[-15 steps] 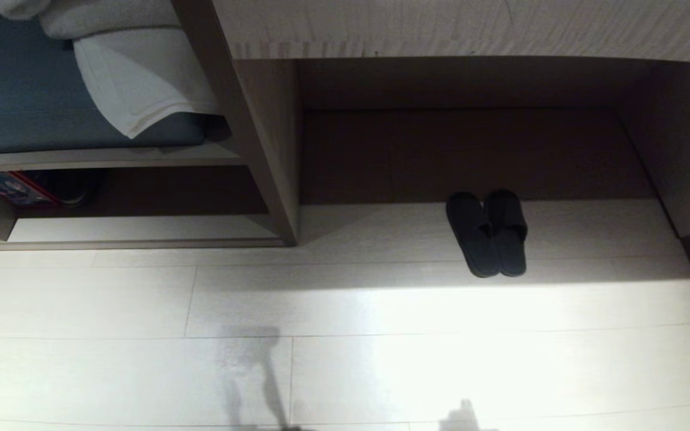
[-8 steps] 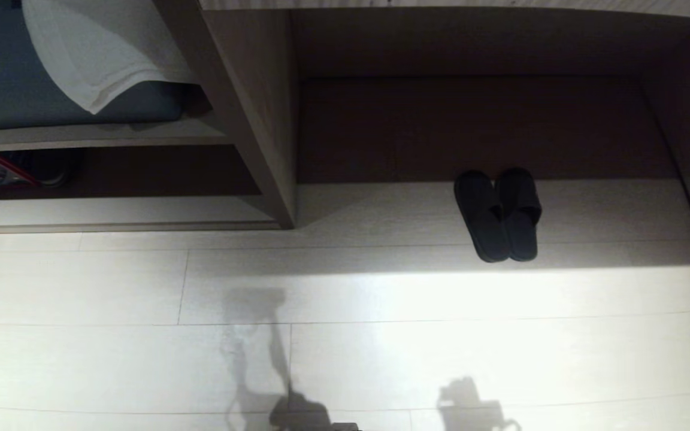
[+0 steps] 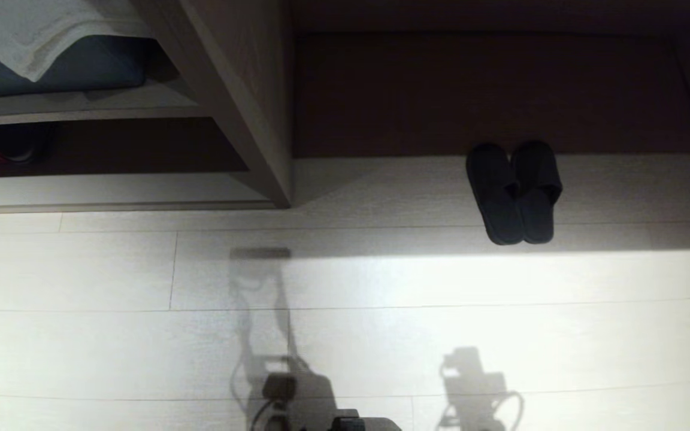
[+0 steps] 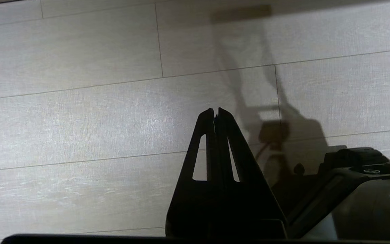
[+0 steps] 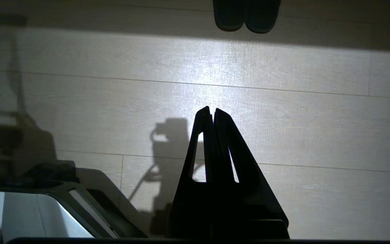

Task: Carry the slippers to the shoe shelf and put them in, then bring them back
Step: Pick up the slippers on the floor

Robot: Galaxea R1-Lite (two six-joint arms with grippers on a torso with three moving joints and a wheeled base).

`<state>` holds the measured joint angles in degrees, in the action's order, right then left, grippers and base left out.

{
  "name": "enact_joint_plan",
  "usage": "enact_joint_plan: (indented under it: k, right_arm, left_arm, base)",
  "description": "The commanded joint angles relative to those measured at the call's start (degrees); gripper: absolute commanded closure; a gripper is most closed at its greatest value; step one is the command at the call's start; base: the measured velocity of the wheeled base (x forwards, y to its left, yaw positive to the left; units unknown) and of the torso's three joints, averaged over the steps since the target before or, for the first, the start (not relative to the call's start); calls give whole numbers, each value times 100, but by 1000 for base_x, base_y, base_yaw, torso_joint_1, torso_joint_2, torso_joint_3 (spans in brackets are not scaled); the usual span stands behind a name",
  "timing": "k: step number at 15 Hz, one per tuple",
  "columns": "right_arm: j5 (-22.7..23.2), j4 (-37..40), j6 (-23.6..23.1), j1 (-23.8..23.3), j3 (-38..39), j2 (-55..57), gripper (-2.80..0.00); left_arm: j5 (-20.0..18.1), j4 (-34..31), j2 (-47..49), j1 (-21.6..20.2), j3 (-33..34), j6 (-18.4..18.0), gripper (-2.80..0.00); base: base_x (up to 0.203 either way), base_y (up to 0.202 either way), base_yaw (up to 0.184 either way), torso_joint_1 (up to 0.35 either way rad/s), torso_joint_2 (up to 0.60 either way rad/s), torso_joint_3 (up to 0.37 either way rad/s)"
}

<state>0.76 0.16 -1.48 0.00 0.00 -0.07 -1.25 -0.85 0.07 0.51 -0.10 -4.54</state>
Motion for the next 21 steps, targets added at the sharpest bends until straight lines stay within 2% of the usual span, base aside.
enact_joint_plan:
  k: [1,21]
  right_arm:
    - [3,2,-2,0,0,-1,0]
    - [3,2,-2,0,0,-1,0]
  left_arm:
    - [2,-3,1,2,10,-3,0]
    - [-7,6,1,2,10,-3,0]
  base:
    - [0,0,0,3,2,-203]
    - [0,0,0,2,3,-200]
